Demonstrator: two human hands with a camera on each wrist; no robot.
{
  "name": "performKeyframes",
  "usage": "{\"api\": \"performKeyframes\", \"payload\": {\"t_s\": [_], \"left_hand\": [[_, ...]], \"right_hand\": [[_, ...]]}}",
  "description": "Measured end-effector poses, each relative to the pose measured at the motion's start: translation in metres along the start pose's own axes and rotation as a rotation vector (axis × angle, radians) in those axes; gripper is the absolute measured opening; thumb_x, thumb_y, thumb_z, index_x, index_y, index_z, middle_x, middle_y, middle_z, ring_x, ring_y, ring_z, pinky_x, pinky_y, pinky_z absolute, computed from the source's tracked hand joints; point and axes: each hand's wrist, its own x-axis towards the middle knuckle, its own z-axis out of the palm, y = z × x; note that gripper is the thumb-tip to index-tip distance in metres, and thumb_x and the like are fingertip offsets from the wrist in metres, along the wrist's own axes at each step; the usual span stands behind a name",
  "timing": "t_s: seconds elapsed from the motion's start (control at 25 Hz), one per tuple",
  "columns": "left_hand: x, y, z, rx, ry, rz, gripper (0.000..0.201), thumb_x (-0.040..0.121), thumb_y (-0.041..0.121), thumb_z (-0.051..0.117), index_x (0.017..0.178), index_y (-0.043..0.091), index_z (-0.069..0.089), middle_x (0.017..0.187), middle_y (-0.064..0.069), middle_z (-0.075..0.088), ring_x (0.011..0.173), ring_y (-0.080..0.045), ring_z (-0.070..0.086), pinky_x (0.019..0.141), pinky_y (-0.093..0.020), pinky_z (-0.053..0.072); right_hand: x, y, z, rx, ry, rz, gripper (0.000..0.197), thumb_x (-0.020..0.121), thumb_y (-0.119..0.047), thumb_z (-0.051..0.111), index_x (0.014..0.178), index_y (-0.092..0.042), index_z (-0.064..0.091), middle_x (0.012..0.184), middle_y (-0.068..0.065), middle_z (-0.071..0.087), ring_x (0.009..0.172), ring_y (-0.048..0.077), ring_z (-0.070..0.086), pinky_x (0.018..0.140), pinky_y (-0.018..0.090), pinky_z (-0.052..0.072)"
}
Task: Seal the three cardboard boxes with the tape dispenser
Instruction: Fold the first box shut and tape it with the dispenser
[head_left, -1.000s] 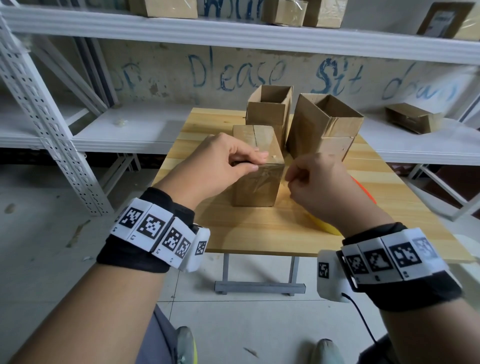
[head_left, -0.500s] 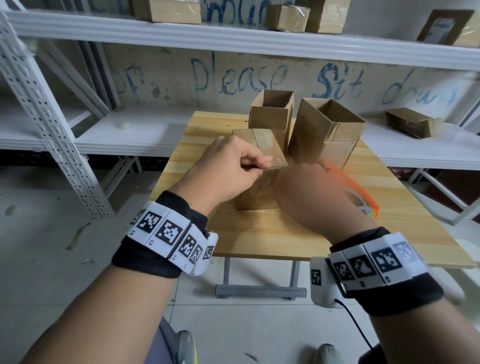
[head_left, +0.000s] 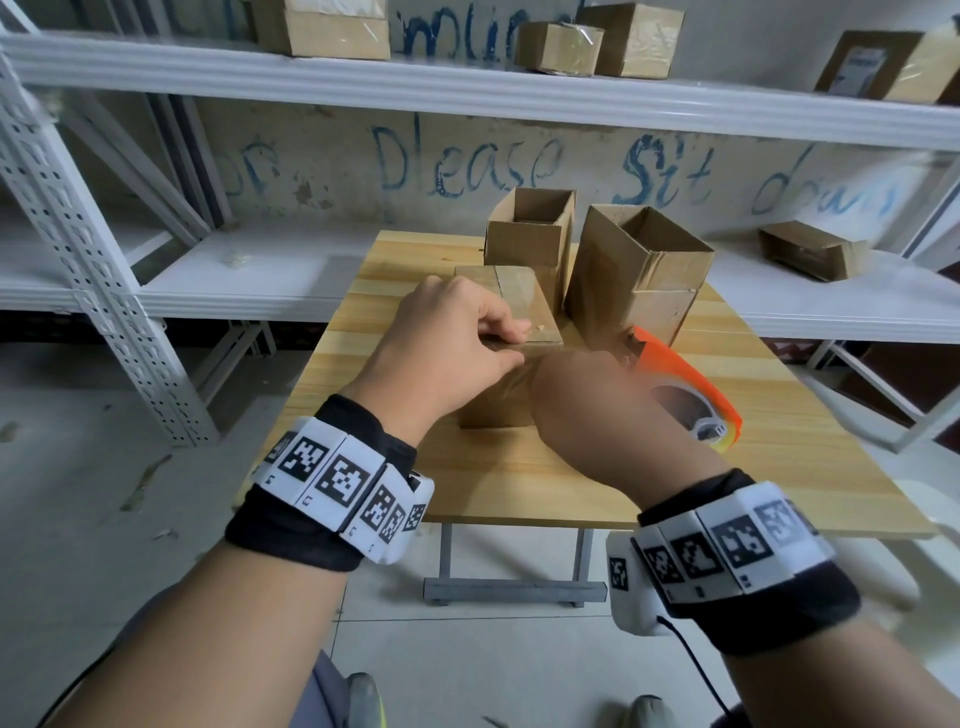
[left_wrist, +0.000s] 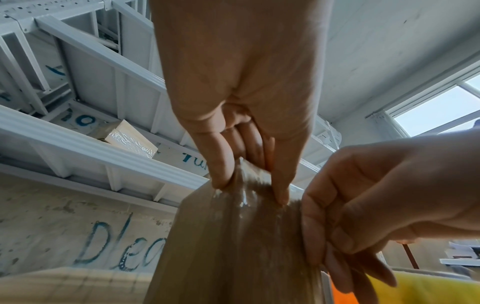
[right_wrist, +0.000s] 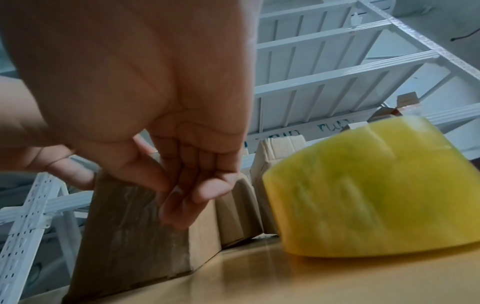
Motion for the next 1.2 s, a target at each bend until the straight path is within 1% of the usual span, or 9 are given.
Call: {"api": "performKeyframes", "payload": {"t_s": [0.28,0.4,0.52,0.64,0.76,0.84,0.96,1.08,1.2], "left_hand": [[0.000,0.001,-0.007,-0.025,-0.032,-0.041,0.018,0.070,0.028,0.092,0.083,0.025,0.081,0.098,0.012,0.079,0.093,0.005,0.071,0.089,-0.022,0.058],[0.001,0.004,-0.005,-0.024,-0.026,-0.033,0.015,0.071,0.023,0.092,0.080,0.021,0.081,0.096,0.011,0.079,0.090,0.005,0.071,0.088,-0.021,0.059],[0.001,0.004,-0.007,-0.014,-0.050,-0.010,0.012,0.075,0.020,0.089,0.084,0.020,0.081,0.100,0.010,0.079,0.095,0.005,0.071,0.092,-0.021,0.057],[0.001,-0.004,-0.012,-0.091,-0.140,-0.038,0.015,0.080,0.013,0.084,0.093,0.021,0.081,0.107,0.016,0.076,0.102,0.009,0.068,0.101,-0.023,0.052],[0.001,-0.013,-0.017,-0.168,-0.254,-0.067,0.030,0.085,0.000,0.076,0.103,0.024,0.079,0.115,0.023,0.072,0.111,0.014,0.062,0.107,-0.017,0.044],[0.001,-0.017,-0.019,-0.218,-0.299,-0.073,0.039,0.087,-0.008,0.071,0.108,0.023,0.078,0.118,0.023,0.070,0.116,0.015,0.058,0.108,-0.012,0.040],[0.002,-0.020,-0.020,-0.243,-0.320,-0.058,0.042,0.087,-0.011,0.069,0.109,0.024,0.077,0.119,0.023,0.069,0.117,0.014,0.058,0.106,-0.009,0.040],[0.005,-0.021,-0.021,-0.267,-0.349,-0.054,0.043,0.088,-0.010,0.068,0.109,0.026,0.077,0.120,0.022,0.070,0.118,0.012,0.058,0.109,-0.015,0.041],[0.004,-0.019,-0.023,-0.263,-0.334,-0.060,0.041,0.088,-0.009,0.069,0.111,0.024,0.078,0.119,0.024,0.069,0.117,0.014,0.058,0.108,-0.011,0.039]], "right_hand": [[-0.001,0.004,0.000,0.028,-0.010,-0.005,0.012,0.085,-0.014,0.048,0.084,-0.016,0.060,0.080,0.003,0.061,0.070,0.022,0.058,0.065,0.040,0.055],[-0.006,0.004,-0.001,0.020,0.036,-0.015,0.016,0.085,-0.016,0.047,0.080,-0.017,0.061,0.074,0.002,0.061,0.065,0.022,0.058,0.061,0.041,0.055],[-0.005,0.006,-0.006,-0.018,0.084,0.069,0.015,0.087,-0.017,0.048,0.080,-0.015,0.062,0.072,0.002,0.061,0.061,0.022,0.059,0.058,0.037,0.056],[-0.006,0.000,-0.007,0.023,0.001,0.011,0.014,0.087,-0.015,0.048,0.086,-0.016,0.062,0.078,0.002,0.062,0.066,0.021,0.061,0.061,0.037,0.057],[-0.007,-0.007,-0.003,0.019,-0.025,-0.035,0.014,0.085,-0.014,0.047,0.092,-0.015,0.058,0.081,0.003,0.061,0.068,0.023,0.059,0.062,0.039,0.055],[-0.005,-0.008,-0.004,0.027,-0.008,-0.036,0.011,0.085,-0.014,0.045,0.083,-0.015,0.056,0.075,0.003,0.058,0.064,0.022,0.057,0.058,0.038,0.053],[-0.007,-0.007,-0.010,0.029,-0.040,-0.042,0.030,0.091,-0.013,0.047,0.065,-0.026,0.042,0.064,-0.004,0.049,0.056,0.013,0.050,0.052,0.025,0.040],[-0.010,-0.008,-0.014,-0.006,-0.025,0.050,0.024,0.093,-0.016,0.049,0.070,-0.023,0.049,0.068,-0.001,0.054,0.059,0.015,0.055,0.055,0.026,0.048],[-0.011,-0.009,-0.013,-0.054,0.059,0.202,0.014,0.090,-0.017,0.050,0.077,-0.014,0.057,0.070,0.002,0.057,0.060,0.019,0.059,0.057,0.031,0.055]]}}
